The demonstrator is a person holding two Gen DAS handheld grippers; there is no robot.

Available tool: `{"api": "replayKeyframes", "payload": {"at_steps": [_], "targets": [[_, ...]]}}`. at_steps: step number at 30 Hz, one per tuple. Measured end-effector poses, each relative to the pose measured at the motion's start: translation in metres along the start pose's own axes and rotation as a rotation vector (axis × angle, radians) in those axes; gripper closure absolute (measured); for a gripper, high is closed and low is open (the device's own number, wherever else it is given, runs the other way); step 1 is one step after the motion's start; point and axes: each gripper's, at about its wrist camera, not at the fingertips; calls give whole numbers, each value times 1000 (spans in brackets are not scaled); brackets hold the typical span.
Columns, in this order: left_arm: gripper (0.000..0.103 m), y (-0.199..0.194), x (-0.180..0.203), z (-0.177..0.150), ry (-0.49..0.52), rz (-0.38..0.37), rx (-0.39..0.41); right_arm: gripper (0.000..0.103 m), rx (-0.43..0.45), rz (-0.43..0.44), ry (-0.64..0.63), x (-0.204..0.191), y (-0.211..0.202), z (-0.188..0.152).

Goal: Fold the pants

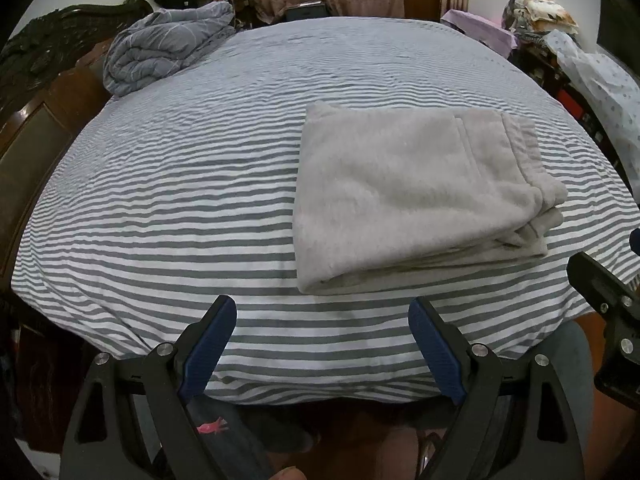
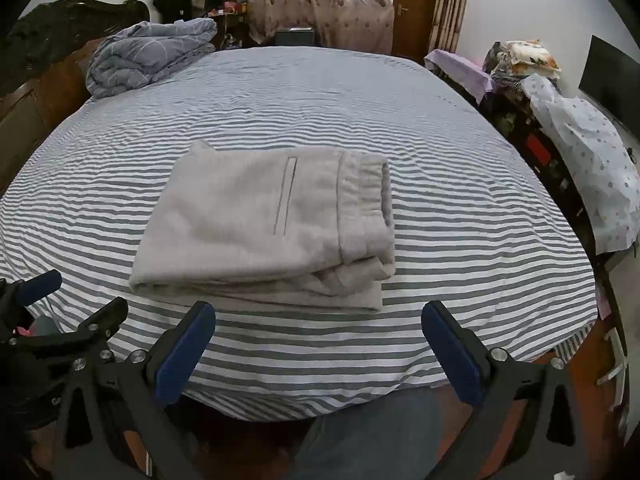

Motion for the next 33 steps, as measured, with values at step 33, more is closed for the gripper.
{"api": "replayKeyframes", "payload": {"at_steps": [33], "targets": [[10,48,-75,62,-167,-392,-35,0,-144,420,136,95,71,40]]}}
Point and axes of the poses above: each gripper's, at about its wrist camera, not at the fingertips, and y roughly the way its jaws point, x to its right, z to its top, and after that the axes turned 4 degrees about z, right-handed
